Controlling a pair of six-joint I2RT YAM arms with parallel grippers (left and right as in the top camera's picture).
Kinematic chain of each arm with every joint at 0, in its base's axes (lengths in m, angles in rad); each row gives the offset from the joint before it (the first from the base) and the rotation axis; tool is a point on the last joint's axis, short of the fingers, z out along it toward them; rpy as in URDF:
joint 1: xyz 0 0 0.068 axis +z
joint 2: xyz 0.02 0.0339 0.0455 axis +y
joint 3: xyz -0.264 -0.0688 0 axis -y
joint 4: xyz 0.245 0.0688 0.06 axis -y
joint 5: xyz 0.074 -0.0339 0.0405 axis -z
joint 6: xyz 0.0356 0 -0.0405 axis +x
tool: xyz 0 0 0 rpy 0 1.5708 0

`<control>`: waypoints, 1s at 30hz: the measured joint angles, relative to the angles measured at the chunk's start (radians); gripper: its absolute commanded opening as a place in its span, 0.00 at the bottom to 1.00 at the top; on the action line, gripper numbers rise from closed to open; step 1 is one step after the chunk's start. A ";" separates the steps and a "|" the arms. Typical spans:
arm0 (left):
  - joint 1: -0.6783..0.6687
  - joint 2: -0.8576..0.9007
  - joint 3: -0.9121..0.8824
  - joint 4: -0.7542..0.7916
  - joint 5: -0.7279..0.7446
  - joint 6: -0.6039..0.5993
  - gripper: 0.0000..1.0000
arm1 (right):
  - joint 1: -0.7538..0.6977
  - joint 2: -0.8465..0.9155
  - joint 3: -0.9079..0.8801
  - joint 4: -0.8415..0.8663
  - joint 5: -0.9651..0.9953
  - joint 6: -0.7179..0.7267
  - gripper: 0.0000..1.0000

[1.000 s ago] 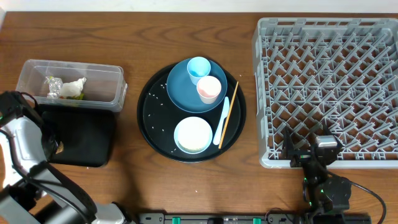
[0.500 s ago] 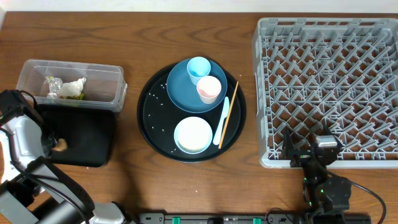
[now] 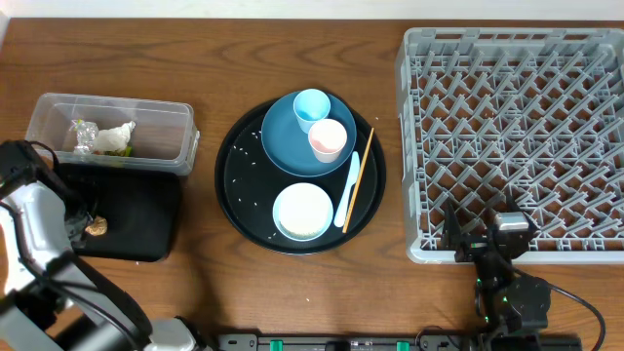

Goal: Sort waste into correct bins and load items into the dishwasher rack
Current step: 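Carry the brown shell with the left gripper toward the black tray, then move the left gripper to the light-blue rice bowl and grasp its rim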

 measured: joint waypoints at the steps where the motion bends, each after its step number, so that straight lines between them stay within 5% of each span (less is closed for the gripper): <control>1: -0.003 -0.026 0.000 -0.005 0.025 0.002 0.77 | 0.000 0.000 0.000 0.000 0.000 0.000 0.99; 14: -0.261 -0.274 0.000 -0.234 0.145 0.056 0.81 | 0.000 0.000 0.000 0.000 0.000 0.000 0.99; 30: -0.831 -0.273 0.000 -0.352 0.204 0.082 0.78 | 0.000 0.000 0.000 0.000 0.000 0.000 0.99</control>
